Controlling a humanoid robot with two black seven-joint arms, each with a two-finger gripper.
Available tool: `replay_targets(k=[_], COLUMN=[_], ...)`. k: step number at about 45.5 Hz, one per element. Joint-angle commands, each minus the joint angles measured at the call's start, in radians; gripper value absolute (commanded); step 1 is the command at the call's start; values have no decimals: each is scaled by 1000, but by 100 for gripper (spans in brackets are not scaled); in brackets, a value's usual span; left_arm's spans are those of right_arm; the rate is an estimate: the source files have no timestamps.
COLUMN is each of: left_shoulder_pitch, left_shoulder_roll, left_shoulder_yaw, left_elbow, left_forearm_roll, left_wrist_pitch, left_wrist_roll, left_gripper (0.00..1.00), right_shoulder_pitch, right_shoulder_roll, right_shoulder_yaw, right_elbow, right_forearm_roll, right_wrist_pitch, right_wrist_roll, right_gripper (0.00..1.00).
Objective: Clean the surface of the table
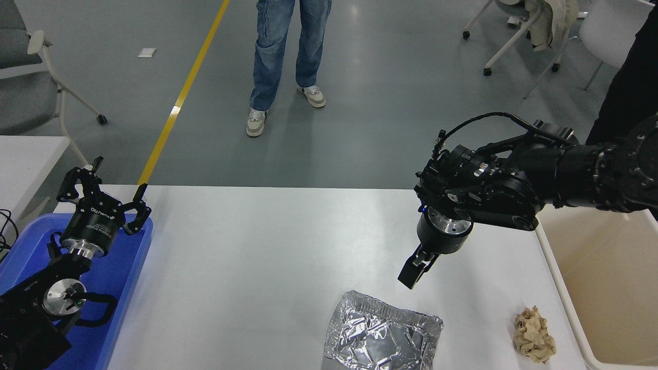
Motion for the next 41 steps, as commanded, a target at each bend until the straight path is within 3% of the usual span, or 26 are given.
replay_targets(k=[1, 22, 41], left_shoulder_pitch=[0, 0, 0], left_shoulder_roll=[0, 0, 0], left_shoulder_yaw=[0, 0, 0], left_elbow=[0, 0, 0], left_forearm_roll=[0, 0, 0], left_wrist_pitch=[0, 0, -1], left_wrist_roll=[0, 0, 0], left_gripper=[100, 100, 100], right_shoulder_pitch=[-72, -259, -388], right_shoulder_roll=[-17, 31, 73], right_shoulder_yaw=[41, 156, 156], right_elbow=[11, -162, -271], right_forearm_roll=[-11, -3, -4], right_wrist_pitch=[-9, -139, -146], right_wrist_roll=[-1, -8, -6], right_gripper=[99, 98, 98])
